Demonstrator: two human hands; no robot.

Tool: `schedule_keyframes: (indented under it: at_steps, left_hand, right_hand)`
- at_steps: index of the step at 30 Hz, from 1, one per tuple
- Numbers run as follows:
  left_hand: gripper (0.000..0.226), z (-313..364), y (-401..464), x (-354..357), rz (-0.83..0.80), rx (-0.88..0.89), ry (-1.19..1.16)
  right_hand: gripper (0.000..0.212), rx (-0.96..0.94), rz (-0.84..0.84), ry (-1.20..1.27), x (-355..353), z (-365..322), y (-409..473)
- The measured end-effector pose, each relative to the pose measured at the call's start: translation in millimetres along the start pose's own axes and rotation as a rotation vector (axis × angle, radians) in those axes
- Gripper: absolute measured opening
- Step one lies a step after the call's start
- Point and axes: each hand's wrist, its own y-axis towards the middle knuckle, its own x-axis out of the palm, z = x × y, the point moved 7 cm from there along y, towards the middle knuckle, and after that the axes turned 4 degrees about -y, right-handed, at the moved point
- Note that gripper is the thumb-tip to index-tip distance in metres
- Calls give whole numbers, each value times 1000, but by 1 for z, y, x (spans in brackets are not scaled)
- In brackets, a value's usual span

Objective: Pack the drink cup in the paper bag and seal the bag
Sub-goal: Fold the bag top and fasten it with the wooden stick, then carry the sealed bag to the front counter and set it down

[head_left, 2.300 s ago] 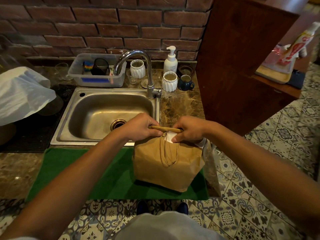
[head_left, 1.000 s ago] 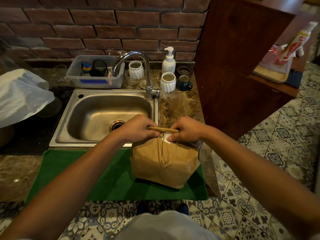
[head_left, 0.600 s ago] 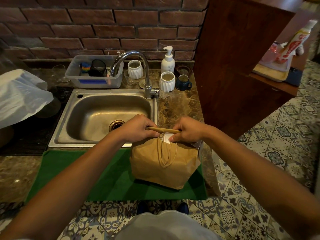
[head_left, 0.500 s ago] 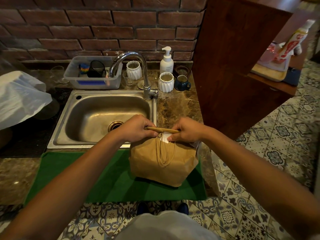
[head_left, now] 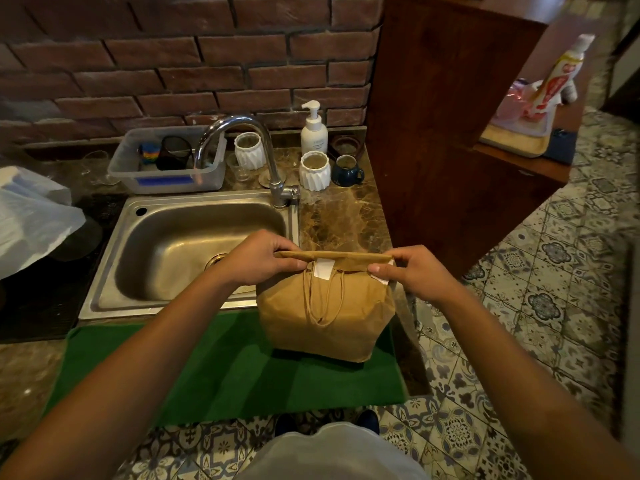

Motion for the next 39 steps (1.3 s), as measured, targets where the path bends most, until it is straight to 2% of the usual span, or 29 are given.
schedule_keyframes:
  at_steps: [3,7,13,18,25,30,34,39]
  left_hand:
    - [18,6,2,-1,55,-14,-167]
    - [17,10,0,7,152,10,-386]
    - [23,43,20,38,180,40,-317]
    - [18,83,44,63,164,100,-286]
    - [14,155,64,118,-65,249,-270]
    - [14,207,69,173,-276,386,-285]
    - [12,248,51,232,-446,471,-276]
    - [18,303,6,325,-640,546,-267]
  right_hand:
    - [18,29,89,108,-17,8,-9]
    - [12,85,183,219,-46,29,-26]
    - [10,121,299,373,-81,45,-56]
    - [7,83,493,335,-116,51,-97]
    - [10,171,823,305,-140,59,-196]
    - [19,223,1110,241,-128,55,-299]
    - [27,356,1336,160,-107,60,-388]
    - [16,452,1596,181,-69,71,-505]
